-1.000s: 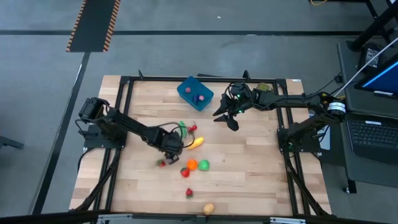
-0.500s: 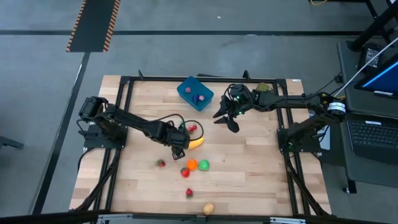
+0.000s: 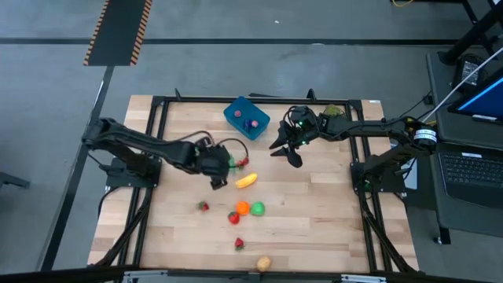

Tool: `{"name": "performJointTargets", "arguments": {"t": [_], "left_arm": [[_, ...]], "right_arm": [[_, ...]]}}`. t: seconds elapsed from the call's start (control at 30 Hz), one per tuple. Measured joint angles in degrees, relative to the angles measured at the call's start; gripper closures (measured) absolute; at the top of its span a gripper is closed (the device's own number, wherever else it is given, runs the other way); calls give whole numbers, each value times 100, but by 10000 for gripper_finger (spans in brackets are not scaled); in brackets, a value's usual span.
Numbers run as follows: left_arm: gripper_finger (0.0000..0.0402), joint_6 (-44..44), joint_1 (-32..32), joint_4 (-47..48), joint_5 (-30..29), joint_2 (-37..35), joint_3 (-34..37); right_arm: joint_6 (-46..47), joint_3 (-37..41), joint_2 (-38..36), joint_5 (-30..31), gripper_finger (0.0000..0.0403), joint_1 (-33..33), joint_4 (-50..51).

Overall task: Pick and placing Produce into tupperware
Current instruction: Put the yellow lemon into the blue bin

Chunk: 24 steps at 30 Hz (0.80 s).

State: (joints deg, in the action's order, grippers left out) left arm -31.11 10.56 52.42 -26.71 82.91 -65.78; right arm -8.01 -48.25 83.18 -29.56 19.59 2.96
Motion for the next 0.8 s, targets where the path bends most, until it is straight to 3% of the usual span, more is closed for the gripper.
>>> {"name": "performJointTargets", "arguments": {"t": [0.17,0.43,0.8], "left_arm": [[196,-24,271,-199,-723,-720,94],[196,-411,780,-699,-1428,-1632,972],[196,-258,1127,-2728,-1500,-2574,2726]], "right_arm": [[7,0,0,0,258,-34,12],[0,0,0,0,258,-188,31],[0,0,1,0,258,-428,27]]}}
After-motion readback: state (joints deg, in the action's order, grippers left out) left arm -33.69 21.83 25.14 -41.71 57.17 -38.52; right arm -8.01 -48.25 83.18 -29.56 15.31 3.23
